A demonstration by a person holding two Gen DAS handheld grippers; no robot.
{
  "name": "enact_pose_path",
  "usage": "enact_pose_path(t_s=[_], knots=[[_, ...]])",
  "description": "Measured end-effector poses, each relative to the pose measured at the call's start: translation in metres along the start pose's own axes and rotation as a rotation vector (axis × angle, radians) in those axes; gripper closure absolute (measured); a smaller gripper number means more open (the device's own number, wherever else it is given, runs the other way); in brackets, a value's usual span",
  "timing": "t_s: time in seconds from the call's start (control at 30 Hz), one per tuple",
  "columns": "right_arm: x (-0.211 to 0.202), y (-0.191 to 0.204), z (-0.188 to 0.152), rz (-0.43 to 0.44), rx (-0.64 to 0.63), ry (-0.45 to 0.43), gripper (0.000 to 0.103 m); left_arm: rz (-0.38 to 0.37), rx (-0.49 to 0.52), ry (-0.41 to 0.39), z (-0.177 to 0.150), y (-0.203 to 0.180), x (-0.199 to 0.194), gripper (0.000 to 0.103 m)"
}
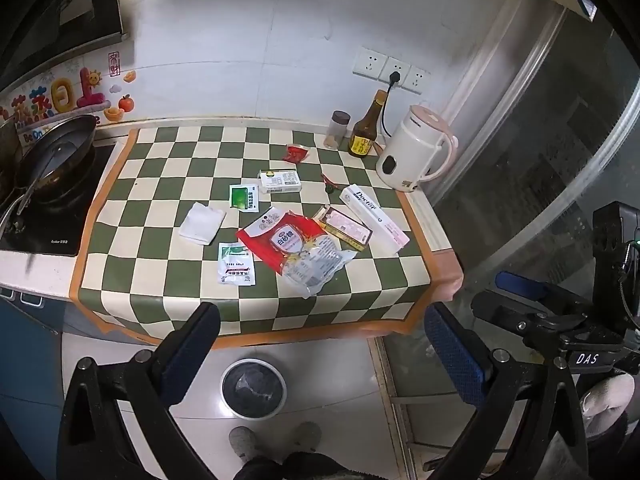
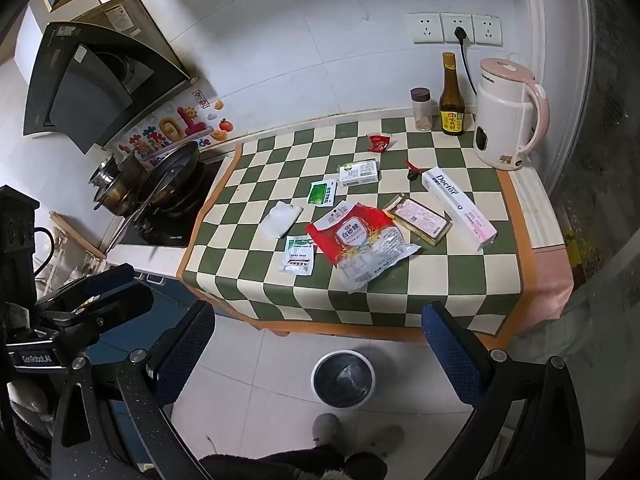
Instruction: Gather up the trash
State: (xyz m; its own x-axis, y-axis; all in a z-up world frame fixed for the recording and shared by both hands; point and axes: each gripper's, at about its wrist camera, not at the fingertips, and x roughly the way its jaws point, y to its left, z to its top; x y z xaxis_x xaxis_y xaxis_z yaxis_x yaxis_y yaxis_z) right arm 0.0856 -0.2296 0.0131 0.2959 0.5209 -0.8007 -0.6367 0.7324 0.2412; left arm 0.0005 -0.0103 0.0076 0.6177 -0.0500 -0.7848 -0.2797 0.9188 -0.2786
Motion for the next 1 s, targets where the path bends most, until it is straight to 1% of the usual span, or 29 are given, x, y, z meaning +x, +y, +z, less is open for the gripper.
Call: enact_pose_path(t_s=[0.33, 0.37, 0.4, 0.67, 0.7, 0.87, 1.0], knots=[[0.001, 0.002, 0.002, 0.006, 0.002, 0.004, 0.0, 0.008, -0.003, -0.002, 0.002, -0.013, 0.003, 0.0], [0.001, 0.001, 0.003, 0.007, 0.002, 0.004, 0.0, -0.002, -0.002, -0.003, 0.0, 0.004, -0.002, 0.0], [-0.001, -0.001, 0.003, 0.006, 0.001, 0.004, 0.0, -0.005, -0.001, -0.004, 0.0, 0.007, -0.003, 0.0], [0.0, 0.002, 0.0, 0.011, 0.004, 0.007, 0.0, -0.001, -0.011, 0.001, 0.002, 0.008, -0.003, 0.0], [0.0, 0.001, 0.0, 0.011, 0.004, 0.006, 0.0, -0.005, 0.0, -0.003, -0.003, 0.008, -0.005, 0.0], [-0.001, -0.001, 0.001, 0.013, 0.002, 0.005, 0.0, -0.005, 0.005, -0.006, -0.003, 0.006, -0.009, 0.0], [-0.003, 0.0, 0.001, 0.012, 0.0, 0.009, 0.0, -0.003, 0.002, -0.002, -0.002, 0.007, -0.004, 0.0]])
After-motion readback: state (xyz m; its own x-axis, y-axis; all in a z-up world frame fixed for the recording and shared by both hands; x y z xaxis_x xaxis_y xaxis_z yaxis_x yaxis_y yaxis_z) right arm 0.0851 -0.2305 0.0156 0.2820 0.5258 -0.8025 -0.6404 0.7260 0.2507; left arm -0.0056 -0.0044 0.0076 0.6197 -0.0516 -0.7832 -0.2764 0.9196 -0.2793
